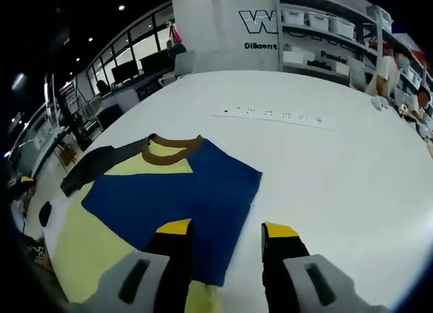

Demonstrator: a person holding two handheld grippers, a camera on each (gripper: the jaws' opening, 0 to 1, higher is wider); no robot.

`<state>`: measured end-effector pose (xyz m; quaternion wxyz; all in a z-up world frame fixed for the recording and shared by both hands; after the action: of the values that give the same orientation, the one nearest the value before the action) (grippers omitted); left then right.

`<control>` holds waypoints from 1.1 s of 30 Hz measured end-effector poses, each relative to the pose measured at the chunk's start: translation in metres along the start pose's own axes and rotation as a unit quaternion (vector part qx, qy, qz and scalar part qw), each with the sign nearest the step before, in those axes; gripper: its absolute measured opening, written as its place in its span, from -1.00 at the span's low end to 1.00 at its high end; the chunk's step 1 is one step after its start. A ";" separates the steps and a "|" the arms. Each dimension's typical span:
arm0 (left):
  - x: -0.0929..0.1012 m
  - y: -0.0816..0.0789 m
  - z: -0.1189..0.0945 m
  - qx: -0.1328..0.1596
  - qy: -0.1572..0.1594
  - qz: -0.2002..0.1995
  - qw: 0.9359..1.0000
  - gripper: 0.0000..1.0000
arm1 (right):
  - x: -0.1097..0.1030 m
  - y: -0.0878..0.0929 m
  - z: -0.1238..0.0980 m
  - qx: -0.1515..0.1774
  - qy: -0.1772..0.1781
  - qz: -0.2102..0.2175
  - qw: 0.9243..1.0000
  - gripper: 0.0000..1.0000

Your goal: Fold the garment on the visible template until the final outline fits inside the template.

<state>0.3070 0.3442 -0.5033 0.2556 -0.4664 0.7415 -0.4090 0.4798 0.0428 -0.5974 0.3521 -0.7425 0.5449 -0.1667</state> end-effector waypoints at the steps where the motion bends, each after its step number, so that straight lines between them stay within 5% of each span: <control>1: 0.000 0.000 0.000 0.000 0.000 0.000 1.000 0.98 | -0.001 0.004 0.000 -0.003 -0.002 -0.007 1.000 -0.26; 23: 0.006 -0.002 -0.001 0.002 0.008 0.001 1.000 0.97 | -0.003 0.028 -0.002 -0.015 0.031 0.021 0.999 -0.90; 33: 0.003 -0.002 -0.004 0.004 0.008 -0.006 1.000 0.98 | 0.002 0.028 -0.002 -0.022 0.036 0.008 0.999 -1.00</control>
<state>0.3039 0.3421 -0.4997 0.2491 -0.4667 0.7391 -0.4169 0.4595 0.0363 -0.6164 0.3172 -0.7392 0.5666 -0.1791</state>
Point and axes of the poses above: the point that each gripper's makers call its tool centre point, and the gripper's own axes: z roughly forward along the fingers, x roughly to its right, y roughly out of its underside, the point moved 3 cm from there along -z, roughly backward along the fingers, and after that the axes turned 3 degrees about -y, right-handed, at the moved point
